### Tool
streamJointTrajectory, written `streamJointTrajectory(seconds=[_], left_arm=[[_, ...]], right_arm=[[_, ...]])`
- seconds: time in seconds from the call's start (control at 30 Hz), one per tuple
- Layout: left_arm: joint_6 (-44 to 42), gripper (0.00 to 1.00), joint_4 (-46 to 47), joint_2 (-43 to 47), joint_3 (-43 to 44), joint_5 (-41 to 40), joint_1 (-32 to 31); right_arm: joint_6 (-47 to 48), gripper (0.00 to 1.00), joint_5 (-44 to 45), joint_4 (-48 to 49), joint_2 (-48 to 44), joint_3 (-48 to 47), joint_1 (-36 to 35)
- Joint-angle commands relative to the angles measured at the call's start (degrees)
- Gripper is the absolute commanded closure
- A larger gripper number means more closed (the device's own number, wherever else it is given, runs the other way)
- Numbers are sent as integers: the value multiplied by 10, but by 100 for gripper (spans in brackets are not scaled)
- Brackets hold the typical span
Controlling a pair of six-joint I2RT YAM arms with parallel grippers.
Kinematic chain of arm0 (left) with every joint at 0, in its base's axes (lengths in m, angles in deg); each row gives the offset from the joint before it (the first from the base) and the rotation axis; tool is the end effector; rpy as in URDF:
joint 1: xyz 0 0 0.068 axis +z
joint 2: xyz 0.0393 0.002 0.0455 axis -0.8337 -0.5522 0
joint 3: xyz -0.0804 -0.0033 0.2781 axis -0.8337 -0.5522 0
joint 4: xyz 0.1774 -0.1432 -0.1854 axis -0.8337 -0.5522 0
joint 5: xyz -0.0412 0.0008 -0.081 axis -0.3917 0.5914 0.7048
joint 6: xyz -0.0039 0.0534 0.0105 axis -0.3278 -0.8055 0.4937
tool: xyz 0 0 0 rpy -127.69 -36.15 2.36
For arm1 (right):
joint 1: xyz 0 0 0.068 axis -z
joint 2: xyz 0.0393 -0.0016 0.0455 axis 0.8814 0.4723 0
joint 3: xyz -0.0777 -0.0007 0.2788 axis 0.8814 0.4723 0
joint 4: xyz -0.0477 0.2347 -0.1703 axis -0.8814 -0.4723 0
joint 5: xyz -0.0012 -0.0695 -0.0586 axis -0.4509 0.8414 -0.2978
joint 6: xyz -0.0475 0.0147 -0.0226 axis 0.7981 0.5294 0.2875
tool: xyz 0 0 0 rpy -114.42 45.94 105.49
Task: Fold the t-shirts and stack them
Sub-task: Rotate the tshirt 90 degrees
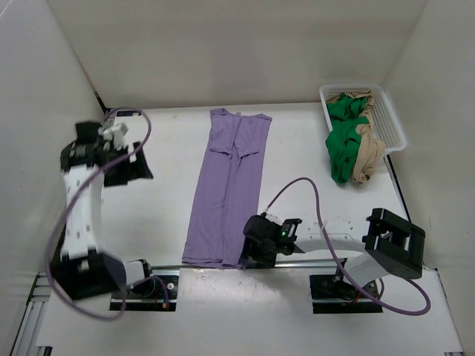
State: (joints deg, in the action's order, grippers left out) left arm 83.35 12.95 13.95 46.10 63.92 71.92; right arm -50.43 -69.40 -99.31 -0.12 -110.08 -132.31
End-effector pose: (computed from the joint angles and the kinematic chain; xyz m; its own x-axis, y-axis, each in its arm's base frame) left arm 0.2277 0.0511 0.3733 -0.8492 -0.2381 -0.4713 -0.1153 0.9547 -0.2745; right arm 0.0935 0.2582 0.1383 -0.9675 0.2219 -0.1212 0.1435 0.8766 0.4594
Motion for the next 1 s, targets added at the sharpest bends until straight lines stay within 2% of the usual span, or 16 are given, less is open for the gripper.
streamJointTrajectory(seconds=[0.0, 0.07, 0.1, 0.13, 0.2, 0.23, 0.3, 0.43, 0.47, 0.6, 0.63, 0.73, 0.8, 0.83, 0.87, 0.97], left_arm=[[-2, 3, 27, -189, 103, -49, -91], [-2, 3, 15, -204, 121, -9, -134], [-2, 3, 52, -198, 97, 0, -158], [-2, 3, 69, -167, 24, 6, -198], [-2, 3, 97, -131, -58, 11, -227], [-2, 3, 112, -96, -131, 17, -245], [-2, 6, 112, -61, -186, 33, -267], [-2, 10, 166, 87, -308, 89, -340], [-2, 7, 186, 166, -351, 90, -358], [-2, 3, 231, 280, -397, 112, -393], [-2, 6, 261, 280, -397, 78, -393], [-2, 15, 300, 149, -291, 28, -374], [-2, 16, 272, 11, -157, 67, -326], [-2, 18, 253, -22, -131, 124, -315], [-2, 18, 226, -58, -121, 145, -309], [-2, 18, 201, -49, -185, 182, -324]], right_arm=[[77, 27, 46, -77, -1, -76, 5], [83, 7, 68, -130, -1, -106, 5], [83, 6, 76, -143, -1, -118, 5], [83, 4, 76, -148, -9, -136, 5], [83, 4, 83, -154, -14, -143, 5], [83, 4, 83, -154, -14, -148, 5], [83, 4, 77, -154, -14, -148, 5], [83, 5, 62, -134, -28, -118, 0], [78, 5, 62, -128, -39, -104, -6], [47, 6, 80, -103, -71, -51, -6], [33, 8, 80, -84, -79, -39, -6], [21, 8, 80, -69, -84, -15, -6], [1, 8, 94, -69, -90, -4, -26], [-18, 8, 94, -69, -90, -4, -26], [-25, 8, 94, -69, -90, 4, -31], [-30, 8, 109, -70, -90, -5, -37]])
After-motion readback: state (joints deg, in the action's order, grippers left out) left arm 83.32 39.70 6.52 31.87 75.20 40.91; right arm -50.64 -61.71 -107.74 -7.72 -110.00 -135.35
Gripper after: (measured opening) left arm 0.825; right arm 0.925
